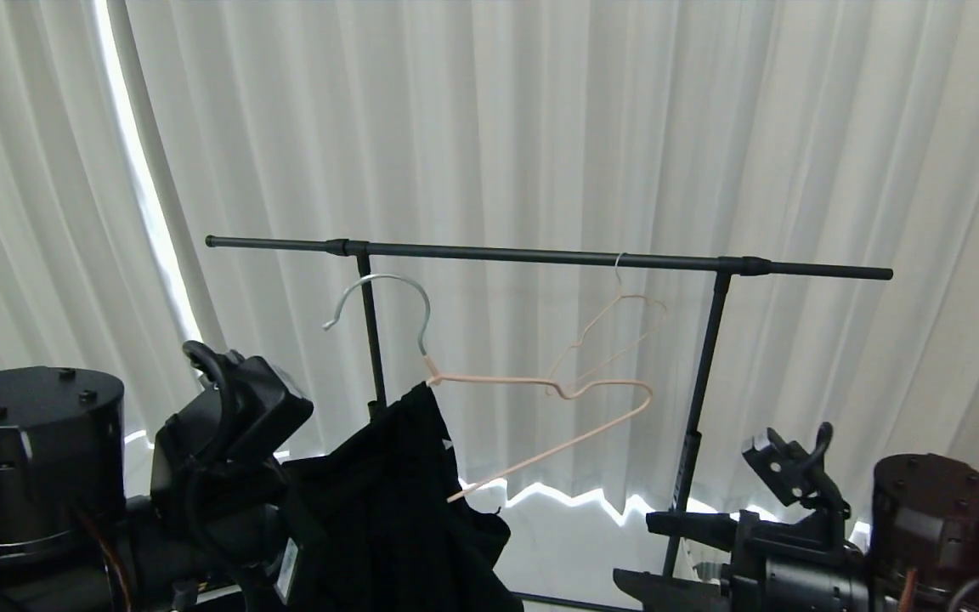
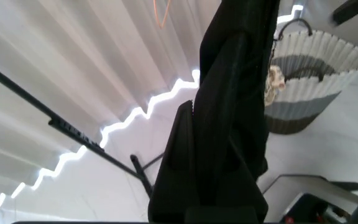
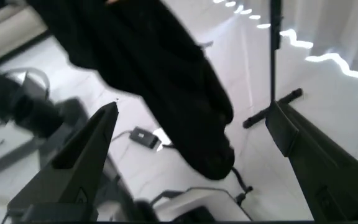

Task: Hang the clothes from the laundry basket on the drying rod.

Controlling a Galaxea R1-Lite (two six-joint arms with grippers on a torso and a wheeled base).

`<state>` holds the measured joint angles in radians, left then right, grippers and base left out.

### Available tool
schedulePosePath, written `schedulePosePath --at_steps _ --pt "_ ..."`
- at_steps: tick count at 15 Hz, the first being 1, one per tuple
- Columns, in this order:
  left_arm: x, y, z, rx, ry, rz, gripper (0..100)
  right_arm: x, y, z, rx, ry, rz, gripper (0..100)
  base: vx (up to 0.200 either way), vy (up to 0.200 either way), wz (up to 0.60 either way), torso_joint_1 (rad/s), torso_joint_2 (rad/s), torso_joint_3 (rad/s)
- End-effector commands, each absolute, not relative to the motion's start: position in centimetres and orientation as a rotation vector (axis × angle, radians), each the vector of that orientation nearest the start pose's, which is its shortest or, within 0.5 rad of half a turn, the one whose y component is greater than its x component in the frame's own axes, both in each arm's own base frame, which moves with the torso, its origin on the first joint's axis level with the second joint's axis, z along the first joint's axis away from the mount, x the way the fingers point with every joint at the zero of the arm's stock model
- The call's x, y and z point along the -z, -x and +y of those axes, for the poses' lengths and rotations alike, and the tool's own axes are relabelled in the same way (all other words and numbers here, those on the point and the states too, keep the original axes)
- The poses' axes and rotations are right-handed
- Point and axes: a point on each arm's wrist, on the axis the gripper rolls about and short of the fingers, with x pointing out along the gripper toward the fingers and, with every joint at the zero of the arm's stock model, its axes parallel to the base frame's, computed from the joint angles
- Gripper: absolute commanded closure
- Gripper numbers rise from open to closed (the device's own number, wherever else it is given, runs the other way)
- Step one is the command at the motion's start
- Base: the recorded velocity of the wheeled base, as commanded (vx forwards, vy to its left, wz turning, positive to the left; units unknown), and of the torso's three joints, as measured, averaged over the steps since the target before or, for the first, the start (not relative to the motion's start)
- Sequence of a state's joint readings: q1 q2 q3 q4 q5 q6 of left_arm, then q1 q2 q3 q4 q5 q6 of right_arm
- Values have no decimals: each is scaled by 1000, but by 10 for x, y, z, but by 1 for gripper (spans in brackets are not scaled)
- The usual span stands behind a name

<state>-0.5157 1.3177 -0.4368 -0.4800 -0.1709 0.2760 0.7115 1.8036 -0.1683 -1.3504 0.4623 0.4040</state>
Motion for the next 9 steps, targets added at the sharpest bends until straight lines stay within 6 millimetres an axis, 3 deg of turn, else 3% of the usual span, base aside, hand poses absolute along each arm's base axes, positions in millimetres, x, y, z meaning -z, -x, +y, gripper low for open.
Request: schedulePosePath --at_steps 1,3,4,9 --pt "-173 -165 -99 732 -328 273 100 -62 -190 187 -993 -329 582 0 0 0 0 0 0 0" --pt "-175 -167 -100 732 -326 264 100 -54 -192 189 -945 -311 661 0 0 0 0 0 0 0" --pt "-175 -167 -100 734 -326 263 100 -59 -188 185 -925 -291 725 0 0 0 0 0 0 0" --pt "-174 -165 -101 748 -326 265 100 -121 -182 175 -881 -208 876 0 0 0 0 0 0 0"
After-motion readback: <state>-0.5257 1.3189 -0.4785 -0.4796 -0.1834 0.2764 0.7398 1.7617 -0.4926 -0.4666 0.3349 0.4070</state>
